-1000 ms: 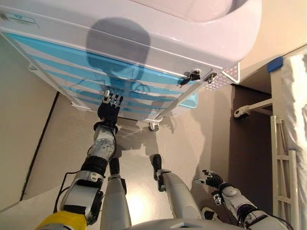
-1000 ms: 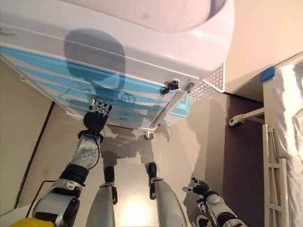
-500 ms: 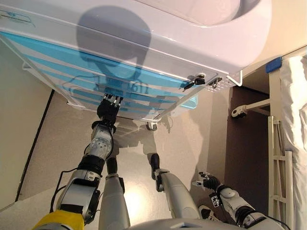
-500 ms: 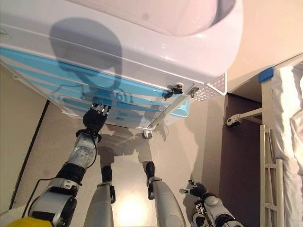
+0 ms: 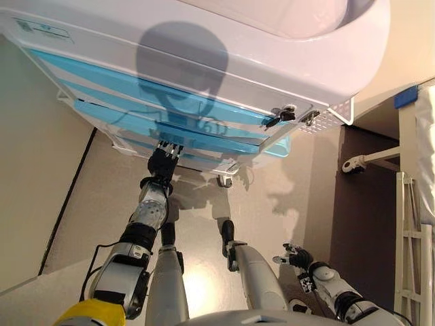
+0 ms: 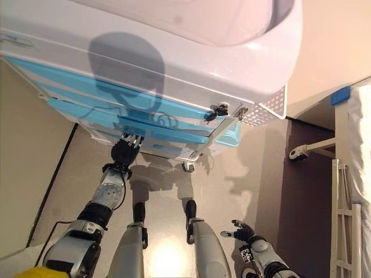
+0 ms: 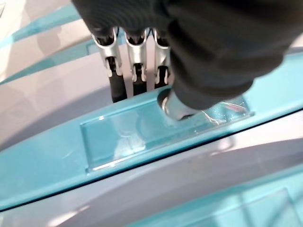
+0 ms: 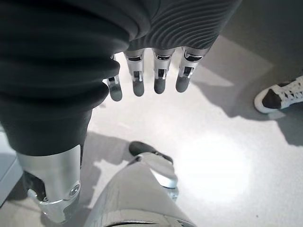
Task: Open the drawer and pick up the medicine
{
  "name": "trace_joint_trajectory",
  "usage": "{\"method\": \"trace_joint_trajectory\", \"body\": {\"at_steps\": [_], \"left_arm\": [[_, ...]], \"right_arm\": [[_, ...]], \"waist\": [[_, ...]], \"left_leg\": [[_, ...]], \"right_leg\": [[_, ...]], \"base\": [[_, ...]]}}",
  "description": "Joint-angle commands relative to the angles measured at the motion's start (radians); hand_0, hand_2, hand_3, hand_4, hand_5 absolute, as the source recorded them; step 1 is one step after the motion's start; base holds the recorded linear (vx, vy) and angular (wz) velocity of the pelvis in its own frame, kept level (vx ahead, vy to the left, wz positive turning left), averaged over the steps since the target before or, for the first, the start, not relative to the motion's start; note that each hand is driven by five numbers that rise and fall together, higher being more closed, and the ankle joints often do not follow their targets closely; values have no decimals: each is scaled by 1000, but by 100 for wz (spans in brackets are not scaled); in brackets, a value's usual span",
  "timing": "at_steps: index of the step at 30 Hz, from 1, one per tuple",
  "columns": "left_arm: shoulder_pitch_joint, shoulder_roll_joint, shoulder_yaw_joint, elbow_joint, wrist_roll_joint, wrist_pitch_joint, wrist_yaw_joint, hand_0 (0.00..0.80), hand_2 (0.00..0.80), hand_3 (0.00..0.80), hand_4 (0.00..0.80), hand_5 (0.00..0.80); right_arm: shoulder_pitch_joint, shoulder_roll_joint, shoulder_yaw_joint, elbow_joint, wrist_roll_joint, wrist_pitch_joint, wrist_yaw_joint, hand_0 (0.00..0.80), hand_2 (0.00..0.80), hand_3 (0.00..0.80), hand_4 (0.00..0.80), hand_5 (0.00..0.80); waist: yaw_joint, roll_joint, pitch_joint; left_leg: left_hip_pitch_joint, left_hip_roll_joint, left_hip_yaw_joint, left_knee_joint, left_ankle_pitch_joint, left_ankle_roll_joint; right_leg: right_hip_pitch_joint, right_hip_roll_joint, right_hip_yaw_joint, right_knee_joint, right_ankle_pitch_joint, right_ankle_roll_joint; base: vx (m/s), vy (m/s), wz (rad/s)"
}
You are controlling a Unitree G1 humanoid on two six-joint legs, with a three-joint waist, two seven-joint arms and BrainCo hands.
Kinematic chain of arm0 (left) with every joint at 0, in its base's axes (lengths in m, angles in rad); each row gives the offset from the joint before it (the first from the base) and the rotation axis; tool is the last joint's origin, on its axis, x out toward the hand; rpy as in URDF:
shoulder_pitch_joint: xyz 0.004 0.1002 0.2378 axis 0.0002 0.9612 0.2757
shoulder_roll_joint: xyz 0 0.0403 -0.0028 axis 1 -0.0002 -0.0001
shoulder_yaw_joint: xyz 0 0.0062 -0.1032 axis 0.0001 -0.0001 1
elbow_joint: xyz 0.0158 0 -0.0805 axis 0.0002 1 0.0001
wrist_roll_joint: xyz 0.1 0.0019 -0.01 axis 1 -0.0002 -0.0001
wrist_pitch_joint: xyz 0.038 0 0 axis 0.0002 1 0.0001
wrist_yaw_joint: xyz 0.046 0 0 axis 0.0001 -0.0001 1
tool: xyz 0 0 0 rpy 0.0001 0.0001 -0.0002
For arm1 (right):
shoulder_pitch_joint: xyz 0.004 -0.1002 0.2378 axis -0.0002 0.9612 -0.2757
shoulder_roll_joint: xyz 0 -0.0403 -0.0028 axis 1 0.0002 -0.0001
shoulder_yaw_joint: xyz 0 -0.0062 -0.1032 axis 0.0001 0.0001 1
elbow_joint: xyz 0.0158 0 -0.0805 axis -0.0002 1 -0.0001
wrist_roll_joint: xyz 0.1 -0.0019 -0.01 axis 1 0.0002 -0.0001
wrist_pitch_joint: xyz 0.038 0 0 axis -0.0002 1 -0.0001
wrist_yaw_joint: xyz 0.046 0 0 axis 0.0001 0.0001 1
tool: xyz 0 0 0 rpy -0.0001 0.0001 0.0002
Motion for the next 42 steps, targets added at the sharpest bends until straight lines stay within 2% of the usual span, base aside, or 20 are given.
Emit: {"method": "trace_joint_trajectory", "body": {"at_steps": [1,7,10,13,14,17,24,28,29,34,40,41,42], "left_arm": [[-55,-15,-29,-221,10,-11,-93,800,800,800,800,800],[39,-24,-30,-270,20,-3,-84,800,800,800,800,800],[143,-51,-24,-317,15,19,-81,800,800,800,800,800],[199,-57,-33,-349,21,26,-79,800,800,800,800,800],[266,-61,-47,-403,26,41,-85,800,800,800,800,800],[333,-52,-70,-466,33,64,-97,800,800,800,800,800],[520,2,-115,-711,45,97,-144,800,800,800,800,800],[551,15,-115,-772,39,100,-148,800,800,800,800,800],[591,44,-96,-857,32,99,-156,800,800,800,800,800],[607,62,-57,-966,20,81,-161,800,800,800,800,800],[620,56,-39,-963,21,79,-160,800,800,800,800,800],[629,52,-36,-954,19,84,-155,558,558,558,558,558],[638,47,-33,-940,19,85,-152,0,0,0,0,0]], "right_arm": [[30,-77,32,-37,-18,1,-15,0,0,0,0,0],[25,-71,28,-40,-34,6,-25,0,0,0,0,0],[16,-65,19,-48,-48,16,-30,0,0,0,0,0],[10,-62,18,-53,-61,18,-33,0,0,0,0,0],[0,-64,19,-60,-80,24,-35,0,0,0,0,0],[2,-70,12,-72,-91,28,-36,0,0,0,0,0],[-30,-109,-24,-9,-127,37,-50,0,0,0,0,0],[-36,-111,-29,14,-134,38,-54,0,0,0,0,0],[-41,-111,-28,50,-151,41,-50,0,0,0,0,0],[-30,-102,-21,79,-167,43,-43,0,0,0,0,0],[-23,-75,-12,108,-171,44,-40,0,0,0,0,0],[-22,-71,-11,106,-171,44,-40,0,0,0,0,0],[-22,-67,-9,107,-171,44,-40,0,0,0,0,0]], "waist": [[8,-5,-5],[38,8,15],[61,32,21],[71,41,26],[86,52,30],[95,64,36],[139,120,65],[150,130,71],[166,141,75],[176,152,63],[167,149,29],[165,147,25],[163,145,22]], "left_leg": [[-13,-28,-13,73,-59,27],[8,-33,-44,58,-40,19],[32,-39,-77,37,-21,11],[51,-41,-94,26,-11,8],[79,-44,-116,9,-2,5],[99,-50,-143,7,3,5],[167,-94,-230,44,-8,5],[178,-100,-237,53,-13,8],[197,-105,-238,58,-20,11],[216,-112,-239,53,-24,13],[226,-106,-221,47,-34,19],[227,-104,-214,46,-36,21],[229,-103,-206,44,-38,23]], "right_leg": [[-1,23,-27,-17,32,0],[24,14,-57,12,4,-14],[52,9,-89,29,-20,-25],[73,6,-104,37,-31,-30],[98,2,-123,52,-49,-36],[126,-7,-144,67,-66,-41],[232,-51,-227,129,-116,-62],[247,-56,-235,136,-120,-63],[273,-62,-242,137,-124,-63],[292,-72,-246,134,-125,-63],[293,-68,-230,118,-118,-57],[292,-67,-223,111,-114,-56],[291,-65,-216,104,-111,-54]], "base": [[-21,-69,31],[-30,-83,18],[-21,-75,28],[-3,-74,23],[9,-77,28],[22,-54,35],[21,-22,54],[4,13,24],[13,20,12],[9,13,6],[35,16,1],[28,34,-6],[19,42,-8]]}}
